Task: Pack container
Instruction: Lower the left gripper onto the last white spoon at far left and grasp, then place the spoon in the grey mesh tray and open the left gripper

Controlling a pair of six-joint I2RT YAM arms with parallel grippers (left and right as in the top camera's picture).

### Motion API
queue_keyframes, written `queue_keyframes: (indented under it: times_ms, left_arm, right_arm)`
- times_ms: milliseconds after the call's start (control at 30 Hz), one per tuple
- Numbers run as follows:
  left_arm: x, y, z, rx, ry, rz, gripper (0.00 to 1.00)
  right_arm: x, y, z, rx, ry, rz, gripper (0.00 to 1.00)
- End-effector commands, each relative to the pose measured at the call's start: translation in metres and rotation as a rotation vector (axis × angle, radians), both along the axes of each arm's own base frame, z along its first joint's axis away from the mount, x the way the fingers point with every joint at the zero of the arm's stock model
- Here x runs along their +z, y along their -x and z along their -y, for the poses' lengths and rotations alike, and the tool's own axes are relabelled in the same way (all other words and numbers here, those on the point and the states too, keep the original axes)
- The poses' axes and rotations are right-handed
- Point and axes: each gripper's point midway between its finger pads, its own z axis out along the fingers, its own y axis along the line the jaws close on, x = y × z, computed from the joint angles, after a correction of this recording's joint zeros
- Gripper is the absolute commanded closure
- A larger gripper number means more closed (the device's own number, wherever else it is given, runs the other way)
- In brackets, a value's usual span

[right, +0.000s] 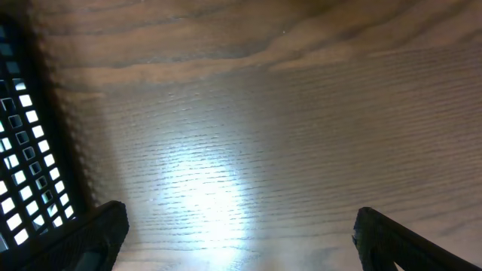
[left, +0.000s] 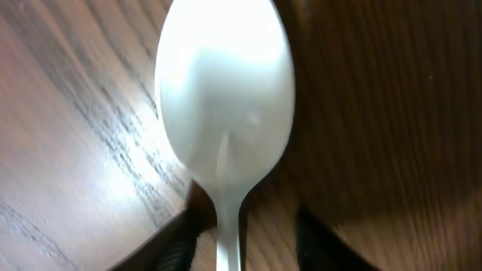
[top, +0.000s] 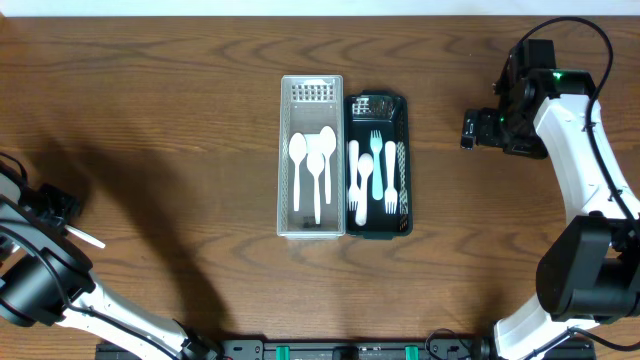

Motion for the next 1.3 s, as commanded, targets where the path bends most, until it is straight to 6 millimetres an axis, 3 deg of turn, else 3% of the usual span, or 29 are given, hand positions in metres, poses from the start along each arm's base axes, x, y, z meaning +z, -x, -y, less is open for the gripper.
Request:
queue_keyframes:
  times_ms: [0, 133, 200, 533, 900, 1033, 1100, 1200, 1267]
  left_arm:
    - [-0.018, 0.013, 0.017, -0.006, 0.071, -0.043, 0.68]
    - [-0.018, 0.013, 0.018, -0.006, 0.073, -0.045, 0.76]
    - [-0.018, 0.013, 0.018, -0.006, 0.073, -0.045, 0.86]
    - [-0.018, 0.013, 0.018, -0.006, 0.073, -0.045, 0.94]
    - [-0.012, 0.015, 0.022, -0.001, 0.082, -0.052, 0.94]
    - [0.018, 0.001, 0.028, -0.031, 0.035, -0.01, 0.94]
    - [0.046, -0.013, 0.036, -0.063, -0.014, 0.039, 0.94]
    - [0.092, -0.036, 0.063, -0.153, -0.082, 0.116, 0.94]
    - [0.125, -0.053, 0.093, -0.243, -0.126, 0.179, 0.95]
  right_arm:
    - [-0.003, 0.001, 0.002, -0.016, 0.005, -0.009, 0.01]
    - [-0.003, 0.001, 0.002, -0.016, 0.005, -0.009, 0.01]
    - [-0.003, 0.001, 0.002, -0.016, 0.005, -0.009, 0.01]
    - [-0.003, 0.001, 0.002, -0.016, 0.005, -0.009, 0.01]
    - [-0.003, 0.001, 0.004, -0.018, 0.016, -0.009, 0.01]
    - [-0.003, 0.001, 0.004, -0.018, 0.016, -0.008, 0.01]
    - [-0.002, 0.001, 0.004, -0.018, 0.016, -0.007, 0.01]
    - [-0.002, 0.001, 0.004, -0.018, 0.016, -0.007, 0.01]
    - [-0.002, 0.0, 0.004, -0.018, 0.016, -0.006, 0.01]
